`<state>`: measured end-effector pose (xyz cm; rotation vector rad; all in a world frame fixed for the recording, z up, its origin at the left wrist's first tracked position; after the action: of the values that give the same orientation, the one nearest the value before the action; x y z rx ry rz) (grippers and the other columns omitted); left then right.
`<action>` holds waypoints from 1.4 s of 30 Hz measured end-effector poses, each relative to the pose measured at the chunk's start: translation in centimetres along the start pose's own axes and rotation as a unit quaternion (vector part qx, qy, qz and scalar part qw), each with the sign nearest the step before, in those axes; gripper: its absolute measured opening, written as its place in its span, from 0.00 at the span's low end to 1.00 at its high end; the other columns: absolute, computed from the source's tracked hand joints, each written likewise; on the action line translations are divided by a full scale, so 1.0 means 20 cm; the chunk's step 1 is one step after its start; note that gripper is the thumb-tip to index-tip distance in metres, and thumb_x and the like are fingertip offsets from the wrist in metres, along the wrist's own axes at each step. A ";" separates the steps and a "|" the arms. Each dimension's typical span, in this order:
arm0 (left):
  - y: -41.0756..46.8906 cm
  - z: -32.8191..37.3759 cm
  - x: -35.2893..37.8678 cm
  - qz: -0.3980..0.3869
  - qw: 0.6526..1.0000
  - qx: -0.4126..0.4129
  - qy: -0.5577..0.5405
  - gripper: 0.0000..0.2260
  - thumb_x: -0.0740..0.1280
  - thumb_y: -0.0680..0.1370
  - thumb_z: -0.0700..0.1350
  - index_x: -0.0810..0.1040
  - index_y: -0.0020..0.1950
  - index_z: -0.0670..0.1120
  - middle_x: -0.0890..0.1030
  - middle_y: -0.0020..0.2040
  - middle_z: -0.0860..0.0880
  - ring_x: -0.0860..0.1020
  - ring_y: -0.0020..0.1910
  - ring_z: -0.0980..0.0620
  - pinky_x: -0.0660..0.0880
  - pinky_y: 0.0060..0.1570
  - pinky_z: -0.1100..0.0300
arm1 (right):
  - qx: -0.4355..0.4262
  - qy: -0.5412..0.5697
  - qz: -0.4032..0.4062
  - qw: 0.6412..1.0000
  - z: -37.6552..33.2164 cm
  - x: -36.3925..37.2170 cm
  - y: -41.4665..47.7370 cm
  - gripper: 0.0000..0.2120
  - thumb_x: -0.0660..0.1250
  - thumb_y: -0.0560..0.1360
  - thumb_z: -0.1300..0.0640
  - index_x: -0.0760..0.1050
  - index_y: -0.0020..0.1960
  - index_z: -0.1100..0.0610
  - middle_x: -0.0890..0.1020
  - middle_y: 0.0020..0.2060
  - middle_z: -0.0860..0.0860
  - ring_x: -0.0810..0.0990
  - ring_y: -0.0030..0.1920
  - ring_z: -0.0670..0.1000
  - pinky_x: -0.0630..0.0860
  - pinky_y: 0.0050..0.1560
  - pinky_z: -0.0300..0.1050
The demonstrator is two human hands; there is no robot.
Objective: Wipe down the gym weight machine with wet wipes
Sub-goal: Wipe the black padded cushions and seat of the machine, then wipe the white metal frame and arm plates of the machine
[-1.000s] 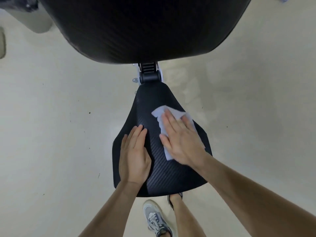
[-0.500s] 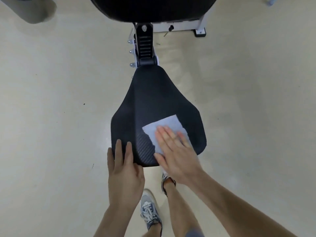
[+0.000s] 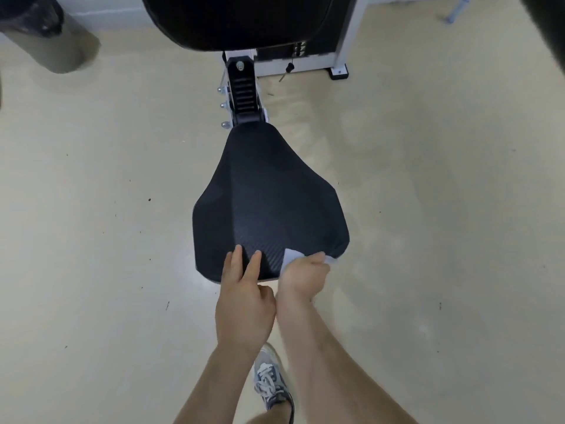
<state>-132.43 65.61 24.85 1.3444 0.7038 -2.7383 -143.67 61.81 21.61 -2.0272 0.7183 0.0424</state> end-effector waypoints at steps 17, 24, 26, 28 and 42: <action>-0.50 0.48 -0.85 0.059 0.946 0.020 -0.317 0.10 0.65 0.78 0.49 0.83 0.39 0.52 0.82 0.43 0.55 0.79 0.46 0.48 0.74 0.44 0.62 | 0.029 0.057 -0.419 0.906 -0.46 -0.33 -0.98 0.16 0.60 0.79 0.49 0.78 0.53 0.61 0.83 0.54 0.59 0.82 0.57 0.59 0.79 0.54 0.52; -0.75 0.85 -1.12 -0.147 0.735 0.028 -0.661 0.08 0.61 0.77 0.33 0.80 0.45 0.33 0.80 0.47 0.40 0.78 0.48 0.47 0.77 0.47 0.58 | -0.084 0.017 -0.459 0.884 -0.79 -0.72 -1.22 0.40 0.61 0.67 0.24 0.71 0.69 0.50 0.77 0.65 0.52 0.76 0.65 0.55 0.67 0.70 0.57; -0.82 0.95 -1.17 -0.169 0.714 0.049 -0.678 0.09 0.62 0.74 0.33 0.81 0.41 0.36 0.80 0.41 0.42 0.79 0.41 0.49 0.77 0.37 0.61 | -0.112 0.036 -0.521 0.846 -0.85 -0.81 -1.33 0.33 0.56 0.77 0.33 0.74 0.64 0.61 0.76 0.60 0.60 0.73 0.61 0.59 0.67 0.66 0.54; -0.86 1.01 -1.20 -0.173 0.718 0.051 -0.672 0.10 0.61 0.75 0.32 0.83 0.43 0.35 0.80 0.40 0.42 0.80 0.39 0.51 0.78 0.35 0.62 | -0.163 0.071 -0.505 0.845 -0.91 -0.92 -1.40 0.19 0.61 0.80 0.48 0.76 0.56 0.65 0.77 0.54 0.62 0.75 0.56 0.60 0.71 0.60 0.53; -0.89 1.35 -0.90 -0.110 0.728 -0.075 -0.673 0.09 0.63 0.81 0.43 0.79 0.54 0.39 0.84 0.51 0.41 0.81 0.48 0.44 0.75 0.54 0.46 | -0.598 -0.188 -0.068 0.776 -1.36 -1.57 -1.41 0.20 0.66 0.77 0.57 0.70 0.64 0.39 0.79 0.39 0.36 0.75 0.43 0.37 0.69 0.41 0.29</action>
<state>-144.86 67.61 59.70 -0.8946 0.8087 -2.7016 -162.31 65.55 68.03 -3.1086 0.2370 1.0272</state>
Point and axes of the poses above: each hand's wrist, its own y-axis towards the middle knuckle, its own x-axis out of the palm, z = x × y, the point moved 4 cm from there along y, towards the middle knuckle
